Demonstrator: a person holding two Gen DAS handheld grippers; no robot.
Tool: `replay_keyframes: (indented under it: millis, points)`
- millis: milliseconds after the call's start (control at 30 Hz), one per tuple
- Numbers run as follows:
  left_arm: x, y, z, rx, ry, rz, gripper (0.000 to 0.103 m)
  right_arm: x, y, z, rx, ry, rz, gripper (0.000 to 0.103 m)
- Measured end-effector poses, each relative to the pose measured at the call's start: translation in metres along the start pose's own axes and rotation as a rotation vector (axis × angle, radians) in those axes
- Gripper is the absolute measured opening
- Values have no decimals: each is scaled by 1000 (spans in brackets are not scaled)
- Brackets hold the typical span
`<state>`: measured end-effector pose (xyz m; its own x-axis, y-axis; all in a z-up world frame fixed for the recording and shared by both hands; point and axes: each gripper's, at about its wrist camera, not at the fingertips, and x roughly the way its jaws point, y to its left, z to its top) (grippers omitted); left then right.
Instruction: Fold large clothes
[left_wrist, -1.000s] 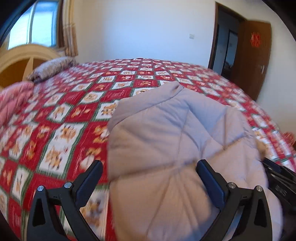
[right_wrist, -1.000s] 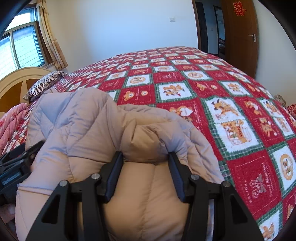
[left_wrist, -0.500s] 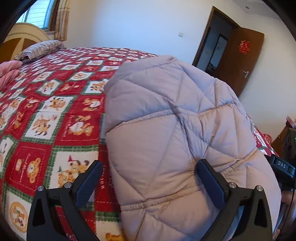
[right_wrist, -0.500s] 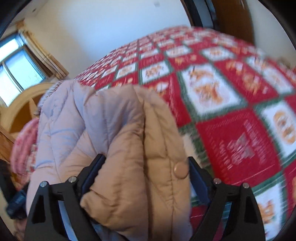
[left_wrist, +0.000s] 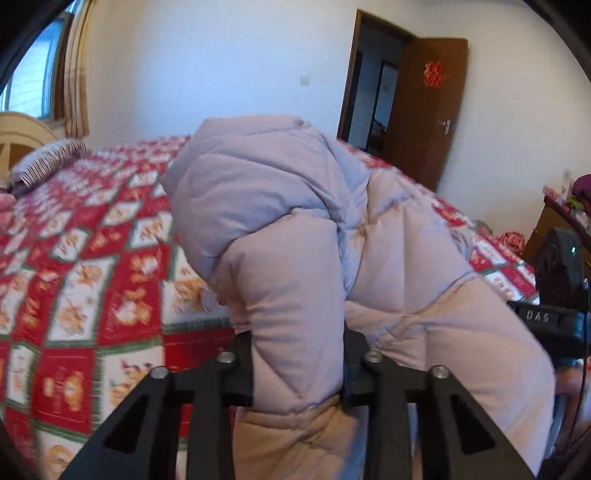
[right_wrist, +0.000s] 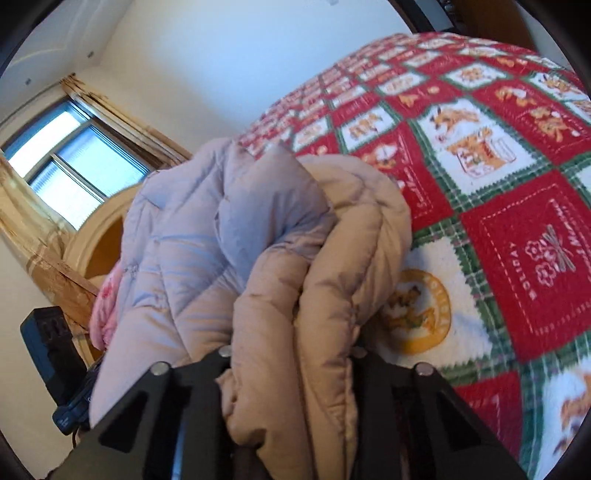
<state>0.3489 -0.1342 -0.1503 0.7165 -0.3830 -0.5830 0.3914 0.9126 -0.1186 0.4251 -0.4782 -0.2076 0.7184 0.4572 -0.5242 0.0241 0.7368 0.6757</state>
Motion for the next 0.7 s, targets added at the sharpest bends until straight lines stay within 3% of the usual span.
replay_keyframes:
  millis: [233, 367, 567, 700]
  points:
    - [-112, 14, 21, 16, -145, 12, 27, -27, 63, -2, -75, -99, 140, 24]
    - [-160, 39, 23, 17, -179, 70, 27, -8, 109, 8, -134, -89, 204, 23]
    - [-205, 89, 12, -5, -196, 169, 24, 43, 168, 25, -203, -38, 294, 20]
    - [-208, 125, -1, -36, -171, 224, 24, 71, 206, 30, -261, 6, 327, 20]
